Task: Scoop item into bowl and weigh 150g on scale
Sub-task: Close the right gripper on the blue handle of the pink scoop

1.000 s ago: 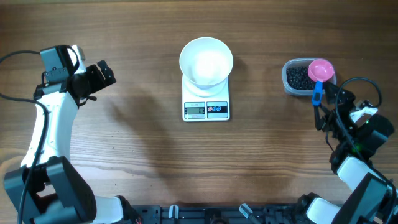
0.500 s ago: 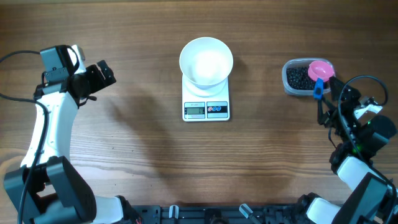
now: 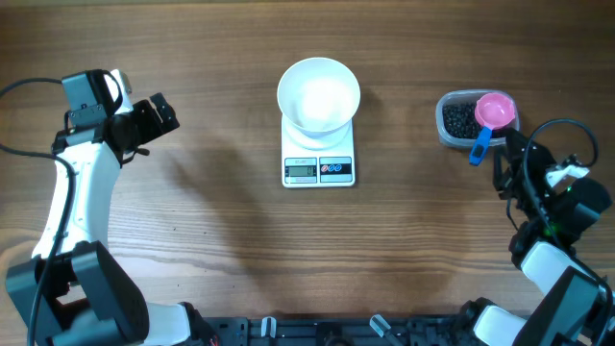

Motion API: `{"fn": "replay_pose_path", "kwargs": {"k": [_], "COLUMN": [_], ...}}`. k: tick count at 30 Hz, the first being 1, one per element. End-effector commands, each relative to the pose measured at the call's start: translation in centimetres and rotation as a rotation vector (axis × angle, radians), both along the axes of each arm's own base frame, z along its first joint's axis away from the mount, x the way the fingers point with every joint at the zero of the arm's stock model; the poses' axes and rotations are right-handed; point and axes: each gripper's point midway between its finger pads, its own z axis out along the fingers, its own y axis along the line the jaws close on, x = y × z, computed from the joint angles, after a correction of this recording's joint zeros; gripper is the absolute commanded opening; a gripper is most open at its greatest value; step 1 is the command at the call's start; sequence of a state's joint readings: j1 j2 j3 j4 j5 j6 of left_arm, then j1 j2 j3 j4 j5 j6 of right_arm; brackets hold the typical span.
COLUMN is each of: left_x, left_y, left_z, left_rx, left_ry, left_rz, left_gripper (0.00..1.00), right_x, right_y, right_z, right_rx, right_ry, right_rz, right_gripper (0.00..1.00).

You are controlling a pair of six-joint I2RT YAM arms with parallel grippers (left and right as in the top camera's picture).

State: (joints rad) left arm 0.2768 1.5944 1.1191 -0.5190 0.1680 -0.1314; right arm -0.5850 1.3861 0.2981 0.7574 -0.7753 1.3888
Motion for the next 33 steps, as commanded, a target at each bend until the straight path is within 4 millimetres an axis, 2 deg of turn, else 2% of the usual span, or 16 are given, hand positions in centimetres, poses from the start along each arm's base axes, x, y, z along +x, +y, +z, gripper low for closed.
{"fn": "replay_pose_path", "kwargs": {"k": [1,4,6,8,12,15,17,20,22,25,28,33], "left_x": [0.0,0.0,0.0,0.0,0.0,0.0,0.0,0.0,0.0,0.0,0.0,0.0], "left_y": [0.2,0.2,0.2,0.2,0.2,0.2,0.2,0.2,0.2,0.2,0.2,0.2], "left_z": [1.0,1.0,1.0,1.0,1.0,1.0,1.0,1.0,1.0,1.0,1.0,1.0], "left_rx": [0.025,0.025,0.025,0.025,0.025,0.025,0.025,0.025,0.025,0.025,0.025,0.025], "left_ry": [-0.025,-0.025,-0.026,-0.025,-0.025,-0.025,-0.025,-0.025,-0.025,-0.025,-0.025,-0.025], "left_rz": [-0.014,-0.015,-0.014,-0.014,-0.014,-0.014,-0.014,-0.015,-0.014,-0.014,-0.014,-0.014], "left_gripper": [1.00,1.00,1.00,1.00,1.00,1.00,1.00,1.00,1.00,1.00,1.00,1.00], "right_x": [-0.6,-2.1,-2.9,-3.0,-1.5,-1.2,-1.2,-0.7,-0.5,-0.4,-0.7,-0.8], "right_y": [1.9,3.8,4.5,4.9,4.9,5.0,5.0,5.6,5.8,5.8,7.0,7.2], "right_z": [-0.8,-3.3,-5.0,-6.5,-5.4,-6.0,-6.1,-4.8,-4.2,-4.1,-3.4,-3.3], "right_rx": [0.040,0.161,0.174,0.092,0.015,-0.012,0.004,0.015,0.000,0.012,0.042,0.028], "right_ry": [0.033,0.162,0.236,0.290,0.230,0.254,0.258,0.195,0.162,0.160,0.133,0.123], "right_rz": [0.098,0.157,0.167,0.156,0.139,0.115,0.109,0.153,0.171,0.168,0.237,0.258], "right_gripper": [0.59,0.73,0.79,0.97,1.00,0.99,0.96,0.89,0.79,0.58,0.51,0.36]}}
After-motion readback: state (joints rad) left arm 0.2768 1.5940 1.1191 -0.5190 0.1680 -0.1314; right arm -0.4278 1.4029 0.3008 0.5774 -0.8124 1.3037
